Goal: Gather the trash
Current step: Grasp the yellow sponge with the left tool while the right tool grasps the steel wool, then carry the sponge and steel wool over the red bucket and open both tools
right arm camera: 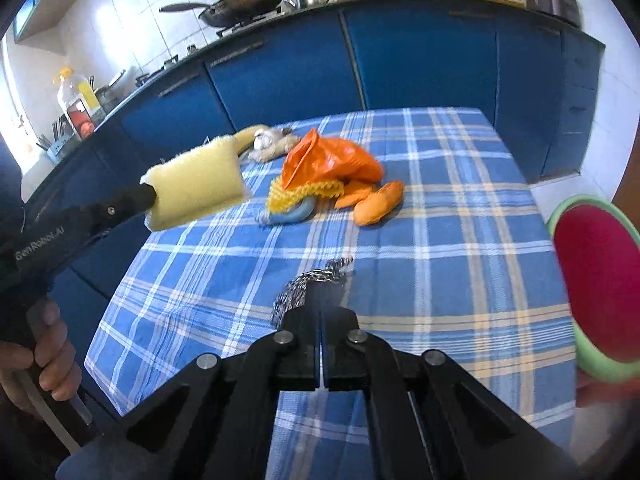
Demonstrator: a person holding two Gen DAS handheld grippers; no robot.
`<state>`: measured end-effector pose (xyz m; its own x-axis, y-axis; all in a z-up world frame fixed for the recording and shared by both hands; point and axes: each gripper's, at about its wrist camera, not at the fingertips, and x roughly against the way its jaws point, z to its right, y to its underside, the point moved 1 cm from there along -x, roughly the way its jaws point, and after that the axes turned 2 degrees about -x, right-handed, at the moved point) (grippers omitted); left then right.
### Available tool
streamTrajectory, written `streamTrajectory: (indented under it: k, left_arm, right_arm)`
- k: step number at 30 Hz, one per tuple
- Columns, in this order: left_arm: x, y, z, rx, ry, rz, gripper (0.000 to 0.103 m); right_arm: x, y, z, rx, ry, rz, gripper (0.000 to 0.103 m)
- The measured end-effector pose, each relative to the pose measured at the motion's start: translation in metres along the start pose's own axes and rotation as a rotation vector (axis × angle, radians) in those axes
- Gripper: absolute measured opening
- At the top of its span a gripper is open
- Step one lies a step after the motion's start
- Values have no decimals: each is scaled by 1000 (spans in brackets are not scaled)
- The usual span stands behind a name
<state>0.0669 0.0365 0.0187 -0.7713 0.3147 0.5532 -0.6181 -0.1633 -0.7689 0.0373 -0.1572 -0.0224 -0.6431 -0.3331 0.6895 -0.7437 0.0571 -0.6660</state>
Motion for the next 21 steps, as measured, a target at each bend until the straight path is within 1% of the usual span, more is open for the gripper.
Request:
streamTrajectory:
  k: [4, 5, 7, 8, 9, 11, 15, 21]
  left_arm:
    - [-1, 2, 1, 1, 1, -4, 2]
    - [0, 2, 0, 2, -1, -5, 2]
    - [0, 3, -2, 8, -6, -5, 2]
    - [1, 3, -5, 13, -10, -4, 2]
    - [1, 3, -6, 17, -14, -3, 2]
    - [3, 4, -11, 25, -22, -1, 2]
    - [4, 5, -21, 45, -35, 0, 2]
    - [3, 8, -33, 69, -49, -5, 2]
  right_arm:
    - [1, 0, 6, -34, -3, -5, 4]
    - [0, 0, 7, -47, -3, -9, 5]
    - [-5, 1, 7, -68, -3, -26, 13]
    - [-7, 1, 6, -74, -4, -29, 23]
    - [-9, 1, 4, -86, -9, -31, 36]
    - [-12, 2, 2, -100, -14, -29, 49]
    - [-24, 2, -8, -85, 0, -49, 53]
    - [-47, 7, -14, -76, 29, -98, 54]
